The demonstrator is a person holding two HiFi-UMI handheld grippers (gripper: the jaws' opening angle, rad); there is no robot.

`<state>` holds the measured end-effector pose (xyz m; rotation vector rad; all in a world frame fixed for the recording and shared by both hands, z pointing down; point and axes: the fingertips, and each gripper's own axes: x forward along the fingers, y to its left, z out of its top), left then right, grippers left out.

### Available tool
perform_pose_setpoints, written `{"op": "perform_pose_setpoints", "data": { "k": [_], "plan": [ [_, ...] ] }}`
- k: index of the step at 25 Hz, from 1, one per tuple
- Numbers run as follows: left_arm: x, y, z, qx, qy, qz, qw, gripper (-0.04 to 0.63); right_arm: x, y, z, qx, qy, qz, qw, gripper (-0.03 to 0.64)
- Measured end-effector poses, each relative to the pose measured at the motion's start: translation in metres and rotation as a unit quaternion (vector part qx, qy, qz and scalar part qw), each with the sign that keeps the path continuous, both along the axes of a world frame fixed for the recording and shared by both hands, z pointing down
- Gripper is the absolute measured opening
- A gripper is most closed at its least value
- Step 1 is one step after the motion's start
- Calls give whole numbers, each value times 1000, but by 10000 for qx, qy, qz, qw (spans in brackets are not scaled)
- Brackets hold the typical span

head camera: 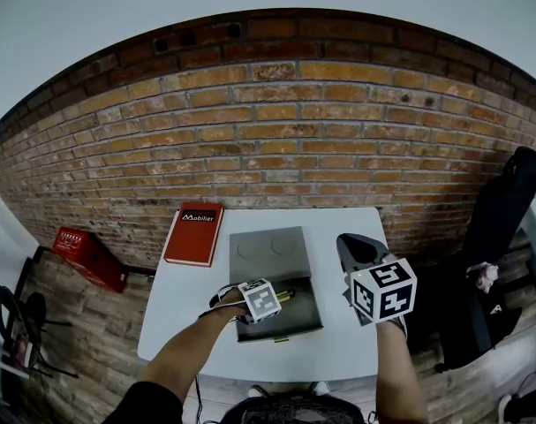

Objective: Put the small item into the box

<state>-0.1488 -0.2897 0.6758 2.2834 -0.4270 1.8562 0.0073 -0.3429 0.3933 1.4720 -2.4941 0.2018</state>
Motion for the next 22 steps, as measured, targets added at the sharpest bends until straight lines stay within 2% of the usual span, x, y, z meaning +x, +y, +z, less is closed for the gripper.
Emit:
{"op": "perform_pose_setpoints", "data": {
  "k": [11,22],
  "plan": [
    [-5,-2,-12,84,112,-251,9996,144,-5,3,3,-20,-26,-85,10000,20],
    [-10,-26,-63,689,721,-738,9923,144,-27,3,2,-15,-32,-346,9994,20]
  ]
}}
